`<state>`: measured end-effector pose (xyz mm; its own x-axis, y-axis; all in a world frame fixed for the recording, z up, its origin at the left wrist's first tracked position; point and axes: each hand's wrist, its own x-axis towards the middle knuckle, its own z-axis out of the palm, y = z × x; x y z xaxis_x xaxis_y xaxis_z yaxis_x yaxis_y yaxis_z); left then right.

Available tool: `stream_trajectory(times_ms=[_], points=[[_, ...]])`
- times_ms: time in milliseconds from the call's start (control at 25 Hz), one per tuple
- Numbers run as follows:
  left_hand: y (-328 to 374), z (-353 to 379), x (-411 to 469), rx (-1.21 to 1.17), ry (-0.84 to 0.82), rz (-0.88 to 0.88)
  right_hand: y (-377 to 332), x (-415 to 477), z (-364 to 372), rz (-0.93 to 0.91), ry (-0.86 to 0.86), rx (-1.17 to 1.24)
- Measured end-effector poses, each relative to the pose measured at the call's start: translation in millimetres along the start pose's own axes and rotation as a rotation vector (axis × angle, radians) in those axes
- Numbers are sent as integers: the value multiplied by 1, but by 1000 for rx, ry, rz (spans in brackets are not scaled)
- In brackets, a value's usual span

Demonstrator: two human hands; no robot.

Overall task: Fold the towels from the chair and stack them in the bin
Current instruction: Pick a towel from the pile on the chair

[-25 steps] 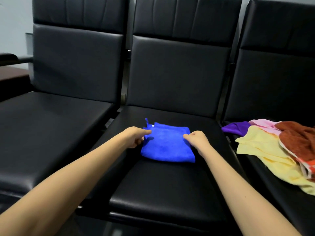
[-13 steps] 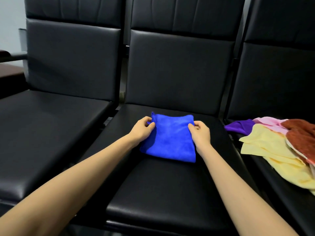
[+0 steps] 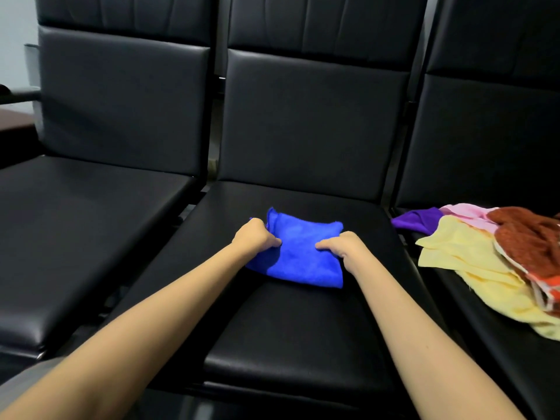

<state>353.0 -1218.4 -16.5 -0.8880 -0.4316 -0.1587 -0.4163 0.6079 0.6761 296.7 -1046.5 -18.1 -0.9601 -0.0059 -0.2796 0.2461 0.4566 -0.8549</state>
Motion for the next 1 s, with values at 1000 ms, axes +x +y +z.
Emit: stream_trajectory(times_ms=[1000], points=[[168,138,-213,-1004,-654,-124,131,-165,-228,11,241,482]])
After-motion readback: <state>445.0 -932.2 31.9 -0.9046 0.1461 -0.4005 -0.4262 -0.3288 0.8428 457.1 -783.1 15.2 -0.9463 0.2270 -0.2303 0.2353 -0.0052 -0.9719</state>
